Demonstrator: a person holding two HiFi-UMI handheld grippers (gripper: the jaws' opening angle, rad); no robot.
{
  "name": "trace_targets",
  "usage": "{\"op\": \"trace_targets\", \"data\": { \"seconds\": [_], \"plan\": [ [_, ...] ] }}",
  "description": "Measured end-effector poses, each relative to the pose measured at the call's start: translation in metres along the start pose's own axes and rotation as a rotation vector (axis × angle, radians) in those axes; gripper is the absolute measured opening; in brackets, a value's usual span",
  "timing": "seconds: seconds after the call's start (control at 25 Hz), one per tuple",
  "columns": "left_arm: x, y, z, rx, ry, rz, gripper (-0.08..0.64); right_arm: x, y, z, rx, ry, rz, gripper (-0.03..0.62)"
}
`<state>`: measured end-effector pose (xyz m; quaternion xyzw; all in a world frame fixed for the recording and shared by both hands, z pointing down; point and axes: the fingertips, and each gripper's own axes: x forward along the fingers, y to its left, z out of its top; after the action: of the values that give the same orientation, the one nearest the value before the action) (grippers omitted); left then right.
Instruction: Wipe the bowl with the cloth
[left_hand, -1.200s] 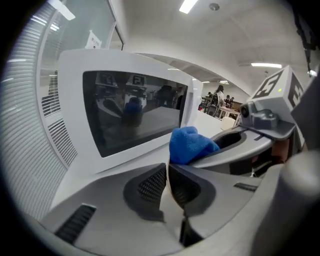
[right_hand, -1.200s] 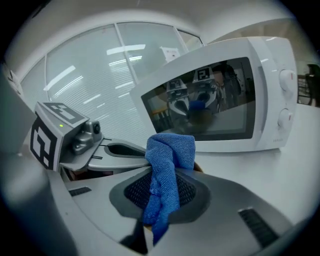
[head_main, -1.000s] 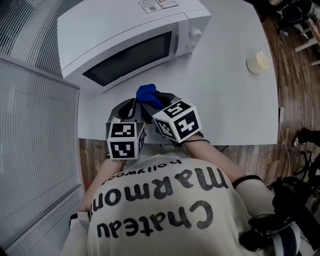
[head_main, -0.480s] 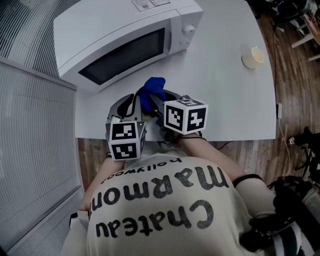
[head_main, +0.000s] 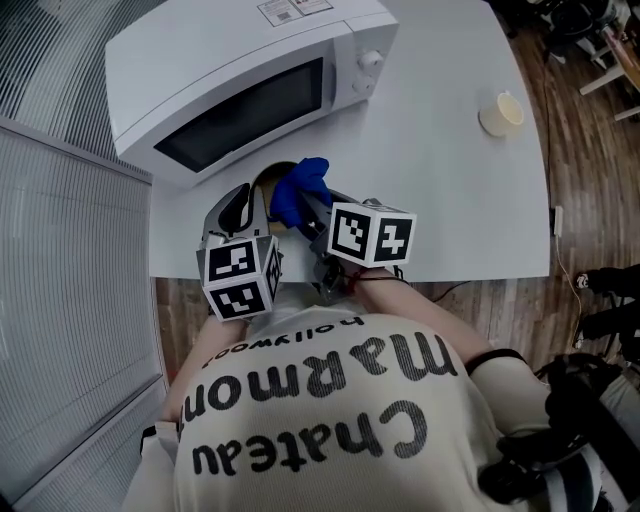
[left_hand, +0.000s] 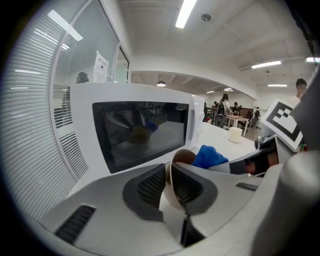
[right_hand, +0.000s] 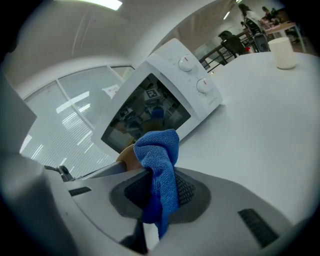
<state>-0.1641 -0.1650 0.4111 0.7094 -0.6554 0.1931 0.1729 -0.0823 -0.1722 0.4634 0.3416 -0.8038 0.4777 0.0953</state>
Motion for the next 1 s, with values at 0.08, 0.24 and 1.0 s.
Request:
{"op": "trace_targets", "data": {
  "seconds": [0.08,0.24,1.0],
  "plan": [
    [0.0,0.003,-0.001,-0.012,0.006,0.007,0.054,0.0,-0.001,-0.004,0.036,0.011,0.005,0.063],
    [0.001,0.0,-0.008,-0.013,0.029,-0.006,0.051,-0.002,0.002,0.0,-0.039,0.009,-0.013,0.063],
    [-0.008,-0.03,-0.007,-0.033,0.015,-0.153,0.044,0.007,0.035,-0.013,-0.232,0.177,0.106,0.061]
  ]
}}
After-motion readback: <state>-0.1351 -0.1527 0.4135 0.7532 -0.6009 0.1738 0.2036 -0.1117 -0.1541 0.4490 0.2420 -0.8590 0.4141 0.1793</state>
